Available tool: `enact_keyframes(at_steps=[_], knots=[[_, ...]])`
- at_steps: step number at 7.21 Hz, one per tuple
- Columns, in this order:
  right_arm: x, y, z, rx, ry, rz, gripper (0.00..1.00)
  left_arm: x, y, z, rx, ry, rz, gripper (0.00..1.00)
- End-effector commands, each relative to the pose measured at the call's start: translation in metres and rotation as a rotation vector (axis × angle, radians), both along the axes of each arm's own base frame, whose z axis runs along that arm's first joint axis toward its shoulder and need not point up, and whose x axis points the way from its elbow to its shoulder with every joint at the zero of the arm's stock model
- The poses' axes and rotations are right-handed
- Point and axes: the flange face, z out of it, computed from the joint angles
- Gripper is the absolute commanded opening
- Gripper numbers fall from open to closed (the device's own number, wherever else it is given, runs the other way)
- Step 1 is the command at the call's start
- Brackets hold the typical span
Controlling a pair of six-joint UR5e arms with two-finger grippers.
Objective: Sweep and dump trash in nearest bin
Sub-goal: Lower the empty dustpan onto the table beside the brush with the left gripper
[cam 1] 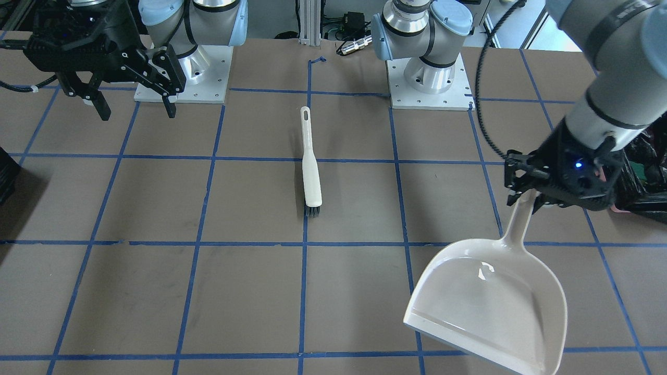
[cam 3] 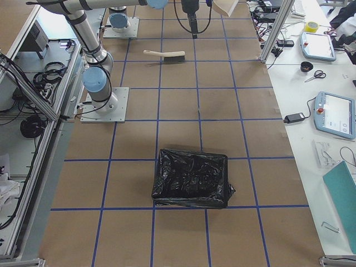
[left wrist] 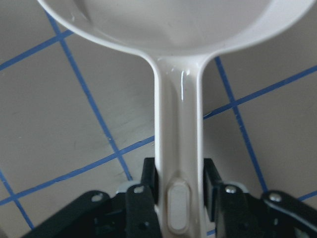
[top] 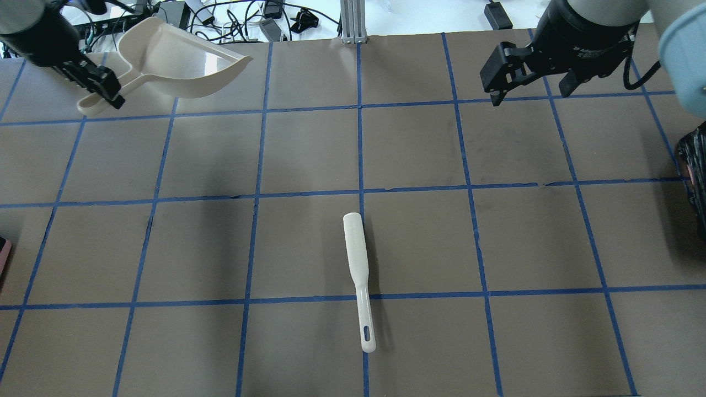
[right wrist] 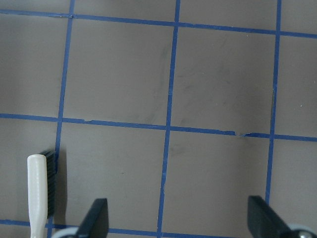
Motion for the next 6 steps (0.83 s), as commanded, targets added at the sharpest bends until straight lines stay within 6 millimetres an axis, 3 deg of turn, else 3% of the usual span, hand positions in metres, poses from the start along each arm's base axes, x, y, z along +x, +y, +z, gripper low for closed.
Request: enact_keyframes(at_steps=[1,3,6], knots=[[-0.001,0.0,-0.002,0.002,0.002,0.003,1.0,-0.085,0.006,-0.031,0.033,0.013,0.048,0.0],[-0.001,0.001,-0.002,0.002,0.003,0.005,1.0,-0.154,0.005,-0.061,0.027,0.016,0.06,0.0],[-0.001,0.0,-0.003,0.004,0.004,0.006,1.0,-0.227,0.018,-0.117,0.007,0.029,0.149,0.0]])
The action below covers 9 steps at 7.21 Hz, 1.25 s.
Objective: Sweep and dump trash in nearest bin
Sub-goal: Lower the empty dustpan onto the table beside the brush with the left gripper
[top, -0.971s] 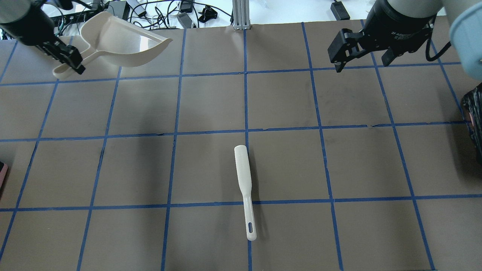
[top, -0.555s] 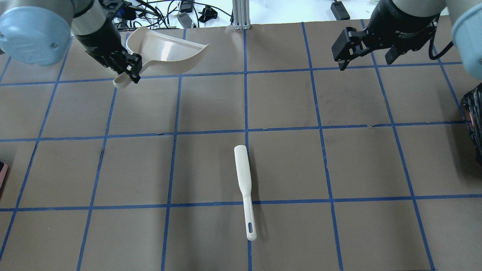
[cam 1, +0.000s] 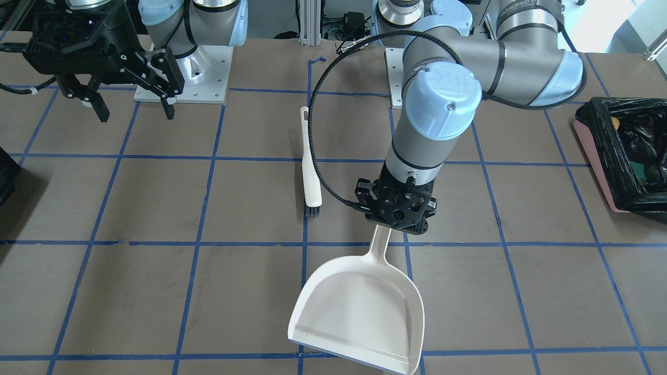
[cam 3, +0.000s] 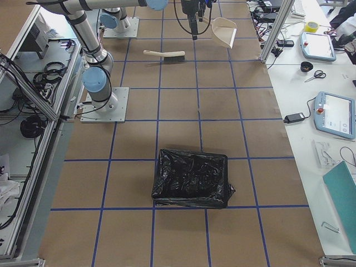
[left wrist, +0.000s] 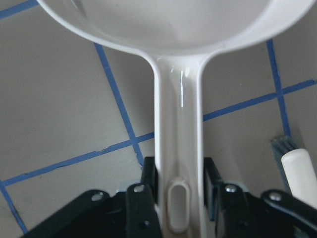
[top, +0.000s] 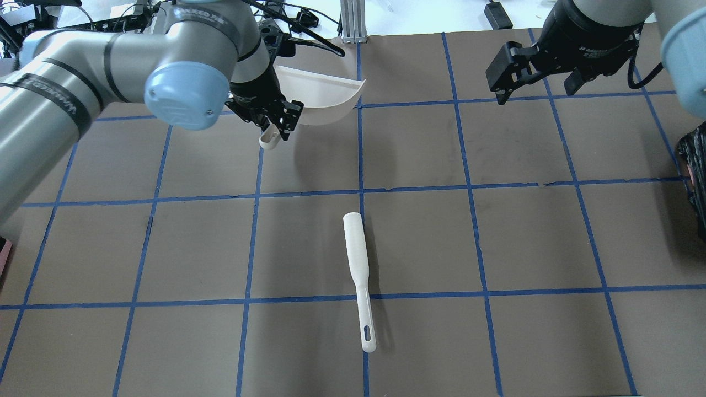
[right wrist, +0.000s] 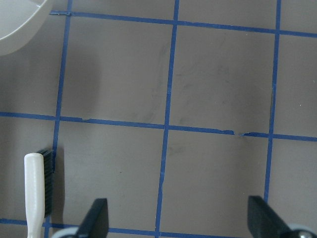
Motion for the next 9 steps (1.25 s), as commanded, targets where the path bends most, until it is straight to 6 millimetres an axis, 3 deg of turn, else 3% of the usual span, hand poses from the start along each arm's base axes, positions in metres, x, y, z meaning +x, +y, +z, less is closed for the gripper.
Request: enact_keyframes(at_steps=[1,6,9], knots=[[-0.001,0.0,0.0,0.0,0.001,-0.001,1.0,-0.048,0.013,-0.036,-0.019,0.009,0.031,0.0],[-0.001,-0.001,-0.001,0.003,0.014,0.062,1.0,-0.103,0.026,-0.089,-0.001,0.006,-0.002,0.0],[-0.001,-0.001,-0.001,0.003,0.014,0.062,1.0,-0.104,0.038,-0.104,0.027,-0.006,-0.009,0.0]])
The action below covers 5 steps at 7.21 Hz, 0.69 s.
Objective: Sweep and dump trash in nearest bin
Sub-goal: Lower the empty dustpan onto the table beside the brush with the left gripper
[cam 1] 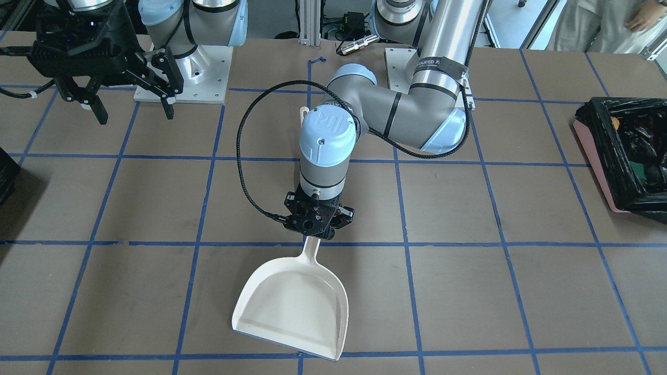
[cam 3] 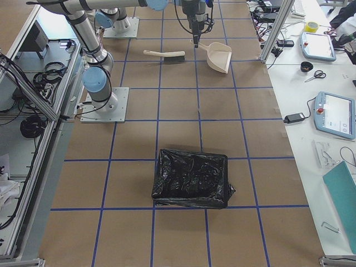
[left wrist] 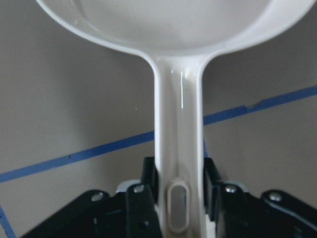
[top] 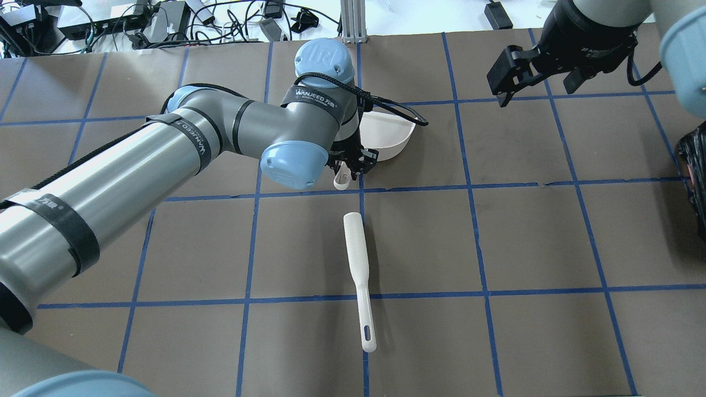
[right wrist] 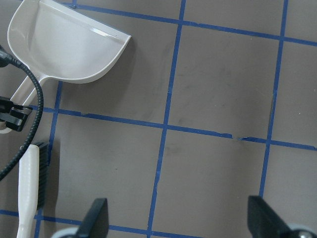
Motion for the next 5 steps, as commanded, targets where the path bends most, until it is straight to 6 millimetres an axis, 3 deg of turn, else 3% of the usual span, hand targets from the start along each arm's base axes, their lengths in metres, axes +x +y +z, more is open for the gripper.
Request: enact_keyframes(at_steps=[1,3,4,5], knots=[[0.0007,0.0003,-0.0008,0.002,0.0,0.002,1.0,-0.0004,0.0046,-0.0053,0.01,-0.003,0.029,0.0],[0.0007,0.0003,-0.0008,0.002,0.0,0.002,1.0,-0.0014,0.0052,-0.0064,0.015,-0.003,0.066,0.01],[0.0016,0.0005,-0.0008,0.002,-0.001,0.003,1.0,-0.0014,0.0057,-0.0071,0.017,-0.002,0.067,0.23],[0.0016,0.0003,-0.0006,0.0,-0.002,0.003,1.0,-0.0012,0.0063,-0.0079,0.02,-0.003,0.075,0.25]])
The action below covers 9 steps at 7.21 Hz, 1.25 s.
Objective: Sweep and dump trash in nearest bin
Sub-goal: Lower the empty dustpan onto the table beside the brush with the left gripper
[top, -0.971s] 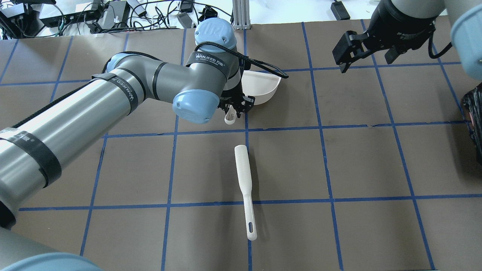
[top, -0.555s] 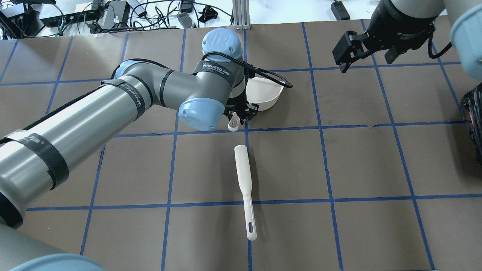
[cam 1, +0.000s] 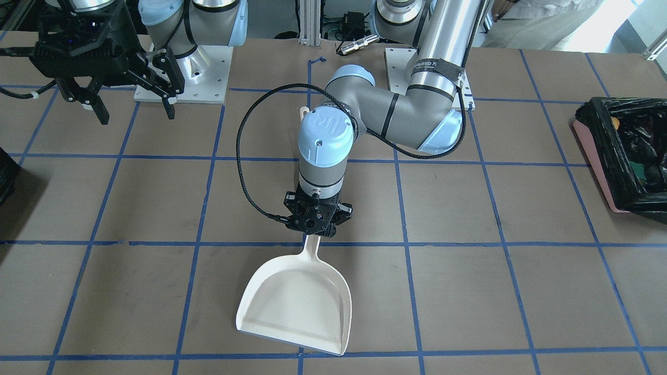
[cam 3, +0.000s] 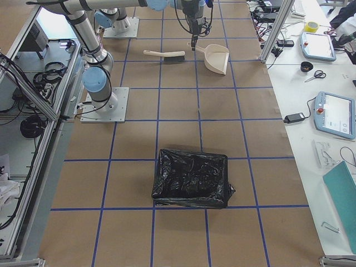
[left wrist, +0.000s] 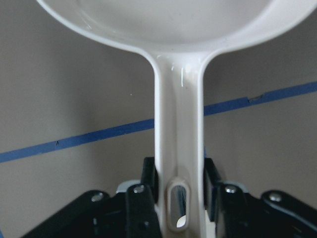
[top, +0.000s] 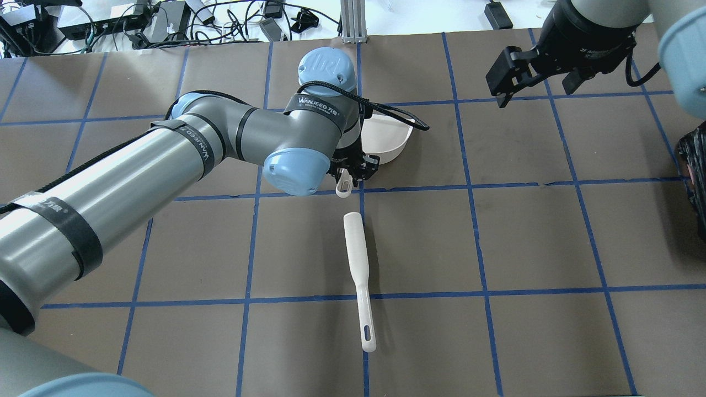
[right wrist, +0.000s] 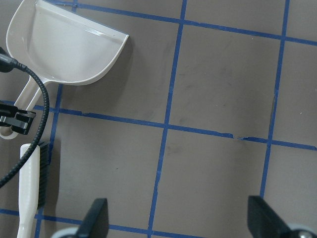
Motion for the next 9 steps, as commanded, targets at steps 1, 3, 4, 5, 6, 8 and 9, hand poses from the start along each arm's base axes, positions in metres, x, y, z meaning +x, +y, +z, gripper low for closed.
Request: enact_keyframes(at_steps=[1,3,4,5,6,8,9], knots=[[0.0003,0.0,0.0001,-0.001,0.0,0.001,1.0,0.0,0.0008,-0.0011,0.006,0.0,0.055,0.26],[0.0002,0.0001,-0.0001,0.0,0.001,0.0,1.0,-0.0068,0.003,-0.0004,0.035,0.066,0.133,0.28],[0.0002,0.0,0.0001,-0.001,0.001,0.0,1.0,-0.007,0.0026,0.0003,0.034,0.067,0.135,0.28],[0.0003,0.0,0.0001,-0.001,0.0,0.001,1.0,-0.0067,0.0033,-0.0006,0.038,0.065,0.137,0.29],[0.0003,0.0,0.0001,-0.001,0.0,0.001,1.0,-0.0062,0.0042,-0.0019,0.044,0.061,0.139,0.4],[0.0003,0.0,0.0001,-0.001,0.0,0.001,1.0,-0.0062,0.0045,-0.0058,0.049,0.06,0.14,0.86],[0.0003,0.0,0.0001,-0.001,0.0,0.002,1.0,-0.006,0.0051,-0.0053,0.053,0.059,0.151,0.98]])
